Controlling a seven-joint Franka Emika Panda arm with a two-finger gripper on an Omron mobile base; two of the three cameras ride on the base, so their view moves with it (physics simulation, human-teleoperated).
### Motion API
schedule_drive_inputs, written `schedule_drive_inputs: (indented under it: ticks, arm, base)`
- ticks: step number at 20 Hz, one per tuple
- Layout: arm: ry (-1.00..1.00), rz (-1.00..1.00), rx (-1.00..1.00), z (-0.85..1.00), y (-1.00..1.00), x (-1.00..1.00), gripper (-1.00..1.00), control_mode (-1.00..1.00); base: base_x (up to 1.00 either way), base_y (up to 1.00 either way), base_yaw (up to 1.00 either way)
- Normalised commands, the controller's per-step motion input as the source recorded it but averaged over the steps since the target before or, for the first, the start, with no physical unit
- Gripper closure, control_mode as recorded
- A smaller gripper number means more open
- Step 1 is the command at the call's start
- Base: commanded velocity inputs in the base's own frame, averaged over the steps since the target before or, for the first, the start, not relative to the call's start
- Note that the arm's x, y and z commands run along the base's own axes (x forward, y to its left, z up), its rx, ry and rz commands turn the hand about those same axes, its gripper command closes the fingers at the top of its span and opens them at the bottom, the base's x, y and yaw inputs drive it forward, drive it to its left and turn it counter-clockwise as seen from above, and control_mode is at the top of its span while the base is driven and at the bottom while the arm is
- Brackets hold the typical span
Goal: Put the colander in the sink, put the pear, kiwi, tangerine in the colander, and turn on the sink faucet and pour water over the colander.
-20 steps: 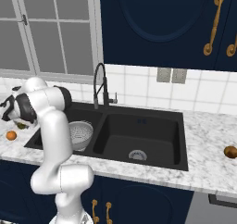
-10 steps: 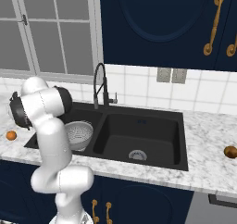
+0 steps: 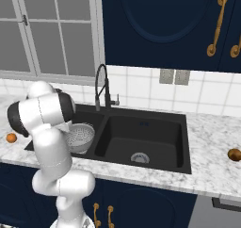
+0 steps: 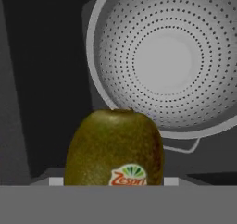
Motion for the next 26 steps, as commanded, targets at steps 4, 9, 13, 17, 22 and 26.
schedule_drive_inputs:
  ticks: [4,9,13,17,22,26]
  arm:
    - [0.09,-0.01,-0.16,-0.36,-0.37,0.41,1.0,-1.0]
    - [0.06,0.0,-0.09,-0.26,-0.27,0.56,1.0,-1.0]
    - [0.05,0.0,-0.08,-0.29,-0.15,0.61,1.0,-1.0]
    - [0.09,0.0,-0.04,-0.46,-0.11,0.21,1.0,-1.0]
    - [0.06,0.0,-0.06,-0.49,0.0,0.11,1.0,-1.0]
    - [0.0,0.0,-0.05,-0.37,-0.01,0.04,-1.0,-1.0]
  base:
    - [0.0,0.0,0.0]
    - [0.0,0.0,0.0]
    - [0.0,0.0,0.0]
    - [0.0,0.0,0.0]
    - [0.0,0.0,0.0]
    - [0.0,0.0,0.0]
